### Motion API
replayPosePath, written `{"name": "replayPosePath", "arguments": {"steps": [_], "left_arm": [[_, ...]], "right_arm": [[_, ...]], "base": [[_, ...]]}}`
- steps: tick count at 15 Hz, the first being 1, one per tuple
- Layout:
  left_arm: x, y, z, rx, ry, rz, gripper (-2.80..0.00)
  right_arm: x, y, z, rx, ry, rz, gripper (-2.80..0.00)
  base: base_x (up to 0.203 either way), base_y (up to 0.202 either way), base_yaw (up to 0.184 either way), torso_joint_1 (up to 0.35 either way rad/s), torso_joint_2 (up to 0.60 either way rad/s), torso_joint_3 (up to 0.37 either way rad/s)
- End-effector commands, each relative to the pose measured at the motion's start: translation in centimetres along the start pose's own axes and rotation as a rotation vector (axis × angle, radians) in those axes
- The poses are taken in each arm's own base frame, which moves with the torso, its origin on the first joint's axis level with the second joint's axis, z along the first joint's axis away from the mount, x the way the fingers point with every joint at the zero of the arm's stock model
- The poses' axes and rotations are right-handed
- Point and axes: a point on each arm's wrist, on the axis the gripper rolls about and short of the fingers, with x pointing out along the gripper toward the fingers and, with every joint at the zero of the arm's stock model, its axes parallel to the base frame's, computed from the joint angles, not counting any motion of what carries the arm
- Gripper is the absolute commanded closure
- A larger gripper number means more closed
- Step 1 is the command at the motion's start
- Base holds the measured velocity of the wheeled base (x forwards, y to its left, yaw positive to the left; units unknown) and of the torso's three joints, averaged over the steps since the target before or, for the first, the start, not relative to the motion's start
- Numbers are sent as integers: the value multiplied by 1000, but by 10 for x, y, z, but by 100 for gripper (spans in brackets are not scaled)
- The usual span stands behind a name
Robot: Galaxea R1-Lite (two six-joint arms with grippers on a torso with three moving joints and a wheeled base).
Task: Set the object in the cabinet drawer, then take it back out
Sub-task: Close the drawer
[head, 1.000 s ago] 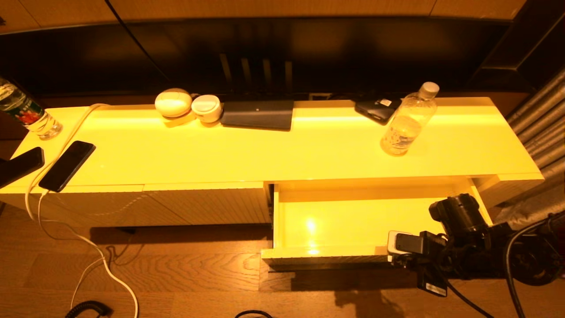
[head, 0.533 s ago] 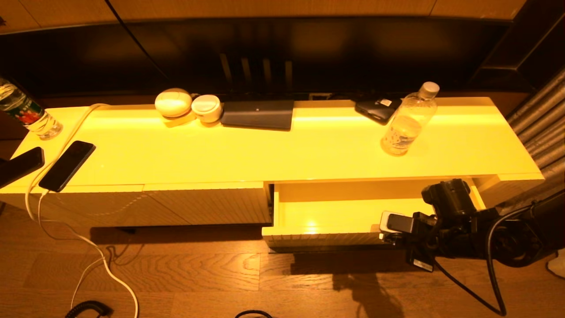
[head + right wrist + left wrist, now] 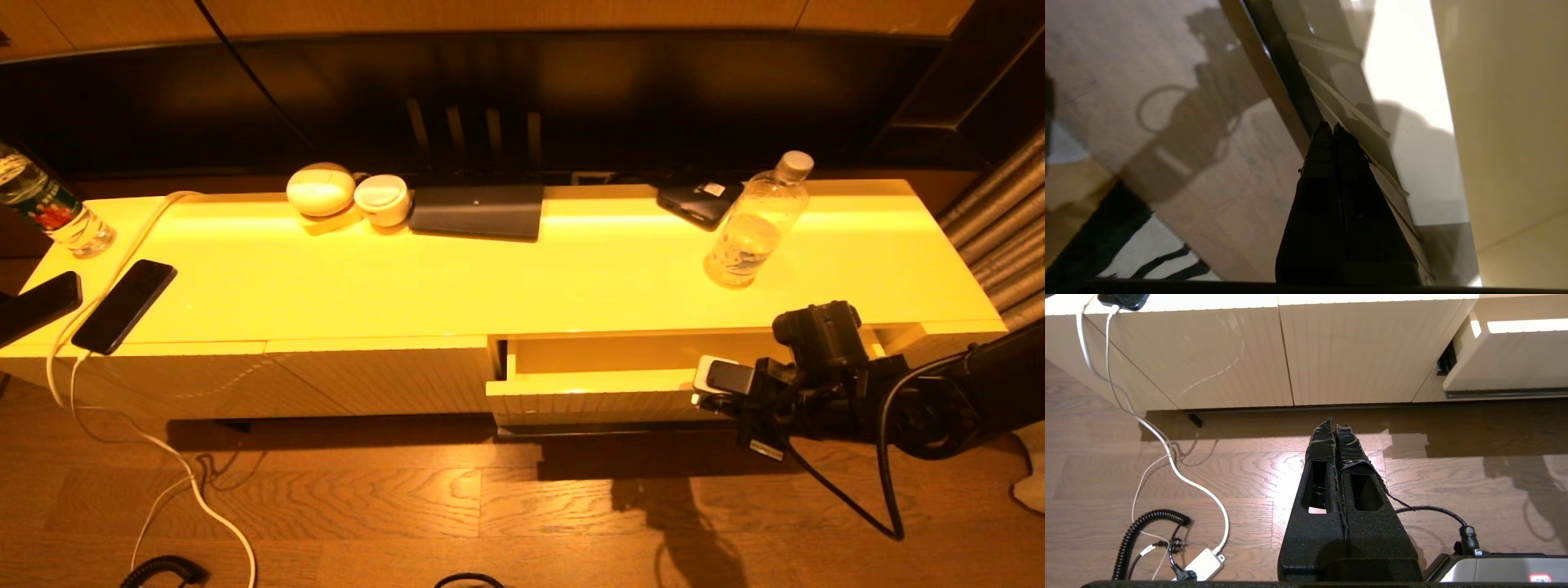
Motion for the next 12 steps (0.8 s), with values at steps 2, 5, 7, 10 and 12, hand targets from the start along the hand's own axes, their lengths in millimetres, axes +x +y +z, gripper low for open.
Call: {"name": "replayPosePath", "arguments": {"steps": [2,5,7,10,12], "left_arm": [[0,0,0,0,1,1,0],[0,0,-1,0,2,1,0],[0,0,0,0,2,0,0],[0,0,0,0,1,-1,0],[0,0,0,0,1,0,0]], "right_arm": [[5,-9,7,-4,-25,-35,0],[11,-23,7,16,-31,-73,0],[13,-29,8,23,-34,-86,0],[18,-41,8,37,-42,-120,0],[20,-49,10,42,-50,-143,0]], "base": [[0,0,0,0,0,0],[0,0,0,0,0,0],[0,0,0,0,0,0],[0,0,0,0,0,0],[0,0,0,0,0,0]]}}
